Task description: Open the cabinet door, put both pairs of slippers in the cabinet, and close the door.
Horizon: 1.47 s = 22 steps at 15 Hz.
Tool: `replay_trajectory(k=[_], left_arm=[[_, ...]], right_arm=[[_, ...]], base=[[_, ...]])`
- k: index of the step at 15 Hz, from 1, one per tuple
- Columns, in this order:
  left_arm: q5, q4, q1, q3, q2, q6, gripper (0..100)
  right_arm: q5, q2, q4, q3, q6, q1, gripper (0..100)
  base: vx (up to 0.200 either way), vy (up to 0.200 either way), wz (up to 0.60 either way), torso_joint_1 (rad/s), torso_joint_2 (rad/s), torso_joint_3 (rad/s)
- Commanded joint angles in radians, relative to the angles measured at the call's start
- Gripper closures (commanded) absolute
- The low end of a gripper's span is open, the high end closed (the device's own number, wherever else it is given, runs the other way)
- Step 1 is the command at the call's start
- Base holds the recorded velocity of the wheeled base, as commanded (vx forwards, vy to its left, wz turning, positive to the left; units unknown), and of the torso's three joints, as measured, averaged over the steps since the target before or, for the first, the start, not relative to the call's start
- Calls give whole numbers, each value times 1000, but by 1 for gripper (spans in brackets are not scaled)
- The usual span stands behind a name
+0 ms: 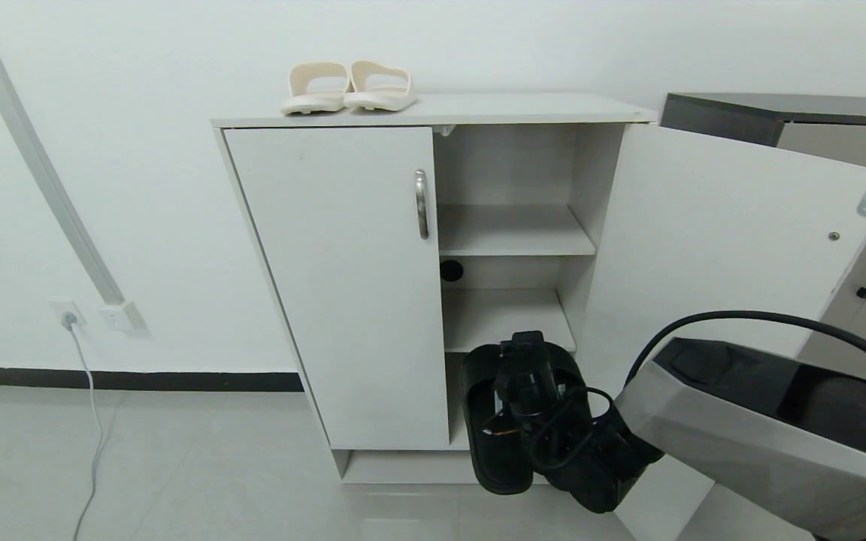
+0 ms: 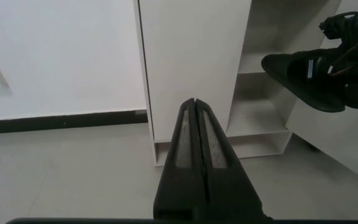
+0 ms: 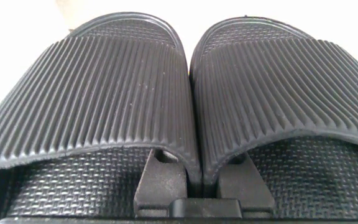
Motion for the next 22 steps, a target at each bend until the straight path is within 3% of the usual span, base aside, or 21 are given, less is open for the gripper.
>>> replay_trajectory(k=[1, 9, 18, 22], left_arm=[[0, 0, 0, 0, 2, 0, 100], [1, 0, 0, 0, 2, 0, 100], [3, 0, 0, 0, 2, -3, 100], [3, 0, 0, 0, 2, -3, 100]], right_arm=[[0, 35, 1, -17, 1, -4, 100], [-6, 61, -4, -49, 13, -20, 100], [-22, 72, -324, -40, -128, -53, 100], [-20, 75, -331, -39, -134, -58, 100]], base=[[0, 0, 0, -2, 7, -134], [0, 0, 0, 2, 2, -188], [0, 0, 0, 2, 1, -61], [0, 0, 0, 0, 0, 0]])
